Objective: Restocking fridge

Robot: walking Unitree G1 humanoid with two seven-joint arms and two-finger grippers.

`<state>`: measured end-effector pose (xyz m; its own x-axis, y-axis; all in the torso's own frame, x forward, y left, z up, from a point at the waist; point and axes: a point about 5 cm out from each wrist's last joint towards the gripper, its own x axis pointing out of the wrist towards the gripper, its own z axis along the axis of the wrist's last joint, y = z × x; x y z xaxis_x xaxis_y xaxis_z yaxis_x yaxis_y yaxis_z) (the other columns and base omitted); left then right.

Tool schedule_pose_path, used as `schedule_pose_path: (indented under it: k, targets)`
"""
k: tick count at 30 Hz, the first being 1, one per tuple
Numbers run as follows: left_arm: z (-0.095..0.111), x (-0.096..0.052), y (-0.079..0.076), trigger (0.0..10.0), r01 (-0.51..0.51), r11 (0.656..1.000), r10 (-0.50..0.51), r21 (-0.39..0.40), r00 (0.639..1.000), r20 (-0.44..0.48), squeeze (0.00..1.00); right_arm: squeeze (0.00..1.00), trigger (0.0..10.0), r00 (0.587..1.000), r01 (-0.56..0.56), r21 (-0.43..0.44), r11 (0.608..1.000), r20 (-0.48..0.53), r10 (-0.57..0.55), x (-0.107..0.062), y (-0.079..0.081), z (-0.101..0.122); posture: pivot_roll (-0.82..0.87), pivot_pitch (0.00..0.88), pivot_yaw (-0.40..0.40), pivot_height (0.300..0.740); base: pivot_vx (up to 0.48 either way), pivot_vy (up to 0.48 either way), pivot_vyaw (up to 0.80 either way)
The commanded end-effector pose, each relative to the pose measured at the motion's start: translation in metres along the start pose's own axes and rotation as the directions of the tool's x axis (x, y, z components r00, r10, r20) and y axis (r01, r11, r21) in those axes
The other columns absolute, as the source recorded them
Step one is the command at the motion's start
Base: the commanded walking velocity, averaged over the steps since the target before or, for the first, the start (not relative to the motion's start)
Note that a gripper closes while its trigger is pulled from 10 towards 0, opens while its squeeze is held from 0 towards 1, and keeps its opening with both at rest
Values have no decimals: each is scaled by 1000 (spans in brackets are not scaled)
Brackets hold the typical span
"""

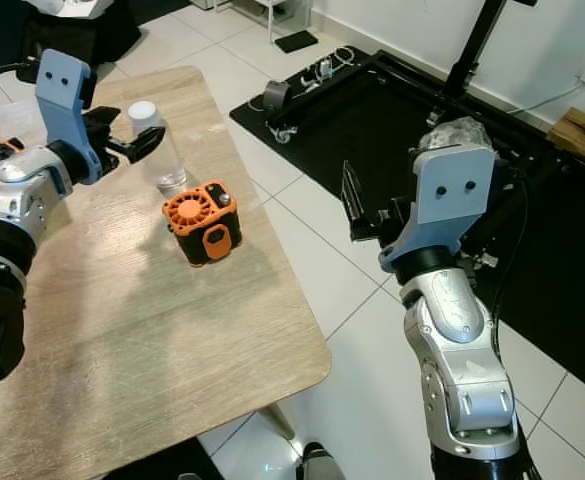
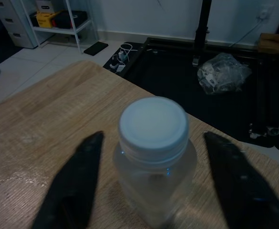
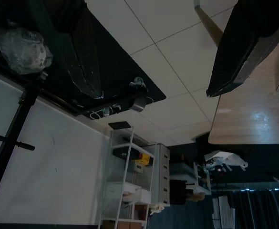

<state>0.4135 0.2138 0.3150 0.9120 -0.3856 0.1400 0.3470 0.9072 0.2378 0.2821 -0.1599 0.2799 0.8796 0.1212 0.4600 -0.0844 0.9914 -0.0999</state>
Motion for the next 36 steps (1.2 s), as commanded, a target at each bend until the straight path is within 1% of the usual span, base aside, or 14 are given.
schedule_pose_path:
  k: [1,2,7,12,19,20,21,25,26,31,32,33,35,36]
  targets:
    - [-2,2,-4,1137,13,1000,-12,9,1000,-15,0,0,10000,1000,-11,-2,1000,-6,11,-4,3,0,-285,331,20,740,0,0,0]
    - [-1,2,-4,0,13,1000,-12,10,1000,-15,0,0,10000,1000,-11,-2,1000,-7,11,-4,3,0,-286,329,20,740,0,0,0]
    - [-1,3,-4,0,13,1000,-12,15,1000,-20,0,0,10000,1000,-12,-1,1000,-10,12,-4,4,0,-283,327,21,740,0,0,0]
    - [-4,-2,1,0,-4,1000,4,18,1000,-25,0,0,10000,1000,-13,9,1000,-13,13,-2,6,-2,-263,312,22,740,0,0,0]
    - [-5,-4,4,0,-8,1000,8,19,1000,-25,0,0,10000,1000,-17,13,1000,-11,18,0,7,-3,-253,302,24,740,0,0,0]
    - [-4,-4,5,10000,-11,1000,12,24,1000,-18,0,0,10000,1000,-18,14,1000,-10,18,0,8,-4,-248,294,28,740,0,0,0]
    - [0,-4,6,10000,-19,999,19,33,1000,-3,0,0,10000,1000,-16,16,1000,-10,16,0,8,-4,-241,288,32,740,0,0,0]
    - [12,-4,8,10000,-30,987,23,159,999,46,0,0,10000,1000,-11,24,1000,-8,11,2,10,-7,-223,273,36,740,0,0,0]
    - [13,-5,8,10000,-25,986,16,167,999,52,0,0,10000,1000,-11,25,1000,-8,11,2,10,-8,-215,266,36,740,0,0,0]
    - [15,-7,7,10000,7,986,-20,164,996,83,0,0,10000,1000,-18,33,999,-2,19,4,12,-9,-194,254,38,740,0,0,0]
    - [17,-9,8,10000,14,989,-28,146,995,98,0,0,10000,1000,-20,37,999,-1,21,5,12,-10,-180,247,39,740,0,0,0]
    - [17,-9,8,10000,14,989,-28,146,995,98,0,0,10000,1000,-20,37,999,-1,21,5,12,-10,-180,247,39,740,0,0,0]
    - [21,-12,11,10000,-10,994,-5,113,992,128,0,0,10000,1000,-23,43,999,-1,23,6,13,-12,-167,240,43,740,0,0,0]
    - [24,-14,12,10000,-36,992,17,121,989,149,0,0,10000,1000,-25,48,999,-1,25,7,14,-13,-161,235,44,740,0,0,0]
